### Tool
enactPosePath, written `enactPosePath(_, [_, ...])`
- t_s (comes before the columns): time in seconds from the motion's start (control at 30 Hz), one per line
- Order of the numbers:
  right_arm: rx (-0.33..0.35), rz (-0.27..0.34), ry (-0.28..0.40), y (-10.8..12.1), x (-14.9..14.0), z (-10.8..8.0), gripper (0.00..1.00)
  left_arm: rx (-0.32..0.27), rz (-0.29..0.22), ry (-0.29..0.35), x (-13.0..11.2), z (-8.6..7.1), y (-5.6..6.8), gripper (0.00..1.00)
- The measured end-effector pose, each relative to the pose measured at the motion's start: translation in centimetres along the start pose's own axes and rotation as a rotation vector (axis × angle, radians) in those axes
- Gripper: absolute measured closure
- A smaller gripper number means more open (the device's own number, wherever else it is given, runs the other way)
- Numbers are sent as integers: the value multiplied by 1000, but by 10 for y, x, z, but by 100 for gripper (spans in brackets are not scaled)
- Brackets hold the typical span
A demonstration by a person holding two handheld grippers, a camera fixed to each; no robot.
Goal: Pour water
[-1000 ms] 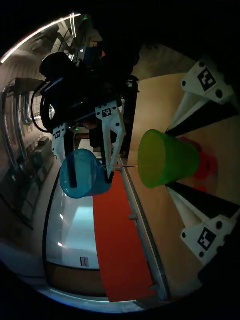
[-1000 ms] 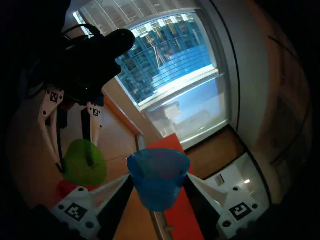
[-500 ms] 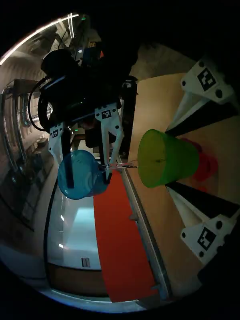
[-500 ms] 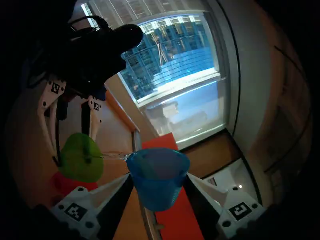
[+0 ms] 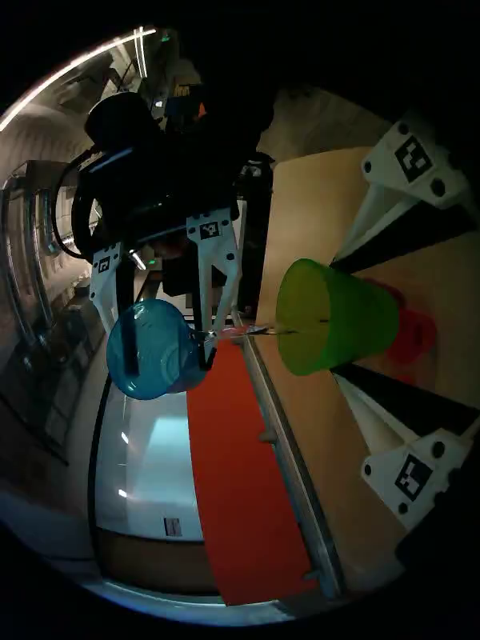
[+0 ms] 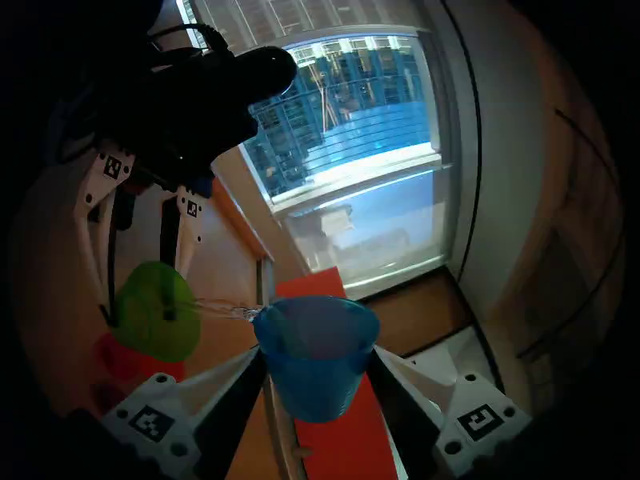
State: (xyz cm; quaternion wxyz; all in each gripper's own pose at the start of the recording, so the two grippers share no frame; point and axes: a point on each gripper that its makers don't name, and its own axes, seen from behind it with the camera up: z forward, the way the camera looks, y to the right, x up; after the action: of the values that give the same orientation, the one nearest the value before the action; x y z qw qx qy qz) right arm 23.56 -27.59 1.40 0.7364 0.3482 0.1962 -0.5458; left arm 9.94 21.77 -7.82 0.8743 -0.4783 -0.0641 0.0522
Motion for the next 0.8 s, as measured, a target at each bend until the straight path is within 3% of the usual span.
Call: enactPosePath(0.8, [-27,-106,10,7,10,0,15,-15,7,5,2,1,4,20])
